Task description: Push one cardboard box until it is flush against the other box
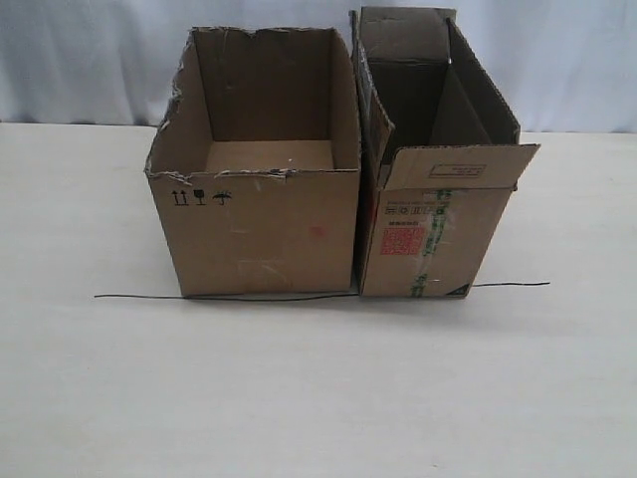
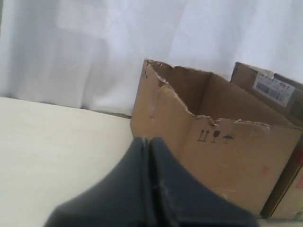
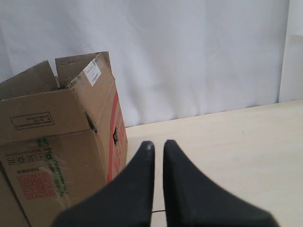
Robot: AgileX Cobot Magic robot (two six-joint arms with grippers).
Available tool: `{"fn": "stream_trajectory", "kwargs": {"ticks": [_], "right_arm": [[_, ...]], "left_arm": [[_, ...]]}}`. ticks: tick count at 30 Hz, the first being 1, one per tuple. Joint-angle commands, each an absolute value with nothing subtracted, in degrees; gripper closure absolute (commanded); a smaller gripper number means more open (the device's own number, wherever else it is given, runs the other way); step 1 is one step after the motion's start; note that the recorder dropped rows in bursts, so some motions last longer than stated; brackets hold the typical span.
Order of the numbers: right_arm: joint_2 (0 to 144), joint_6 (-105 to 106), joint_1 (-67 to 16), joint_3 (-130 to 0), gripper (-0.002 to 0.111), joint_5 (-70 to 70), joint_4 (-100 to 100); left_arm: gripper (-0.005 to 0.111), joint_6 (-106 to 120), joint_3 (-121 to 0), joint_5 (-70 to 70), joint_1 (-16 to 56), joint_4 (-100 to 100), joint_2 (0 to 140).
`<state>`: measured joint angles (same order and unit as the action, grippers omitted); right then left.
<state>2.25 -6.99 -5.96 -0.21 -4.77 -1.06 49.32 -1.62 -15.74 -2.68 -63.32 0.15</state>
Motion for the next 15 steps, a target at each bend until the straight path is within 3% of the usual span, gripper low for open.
{"fn": "stream_trajectory", "kwargs": {"ticks": [1,2,5,8,15], "right_arm": [[1.8,-6.8,-5.5,0.0,0.103,-4.6,-0.8],[1.8,-6.8,-5.5,0.0,0.103,-4.6,-0.8],[1.8,-6.8,-5.5,0.0,0.103,-4.6,-0.8],[1.8,-6.8,-5.5,0.0,0.103,-4.6,-0.8],[1.8,-6.8,-5.5,0.0,0.103,-4.6,-0.8]], "left_arm": [[0.107,23.5,-1.4,-13.7,-2.6,-37.5,0.0],[0.107,10.9,-1.4,-12.3,-2.6,-23.6,0.0],[0.107,2.2,-1.4,-10.8,-2.6,-9.7,0.0],[0.107,2.2,0.0,-4.3,-2.6,-3.9,0.0],[0.107,-0.7,0.0,-7.5,-2.6,1.7,0.0]]}}
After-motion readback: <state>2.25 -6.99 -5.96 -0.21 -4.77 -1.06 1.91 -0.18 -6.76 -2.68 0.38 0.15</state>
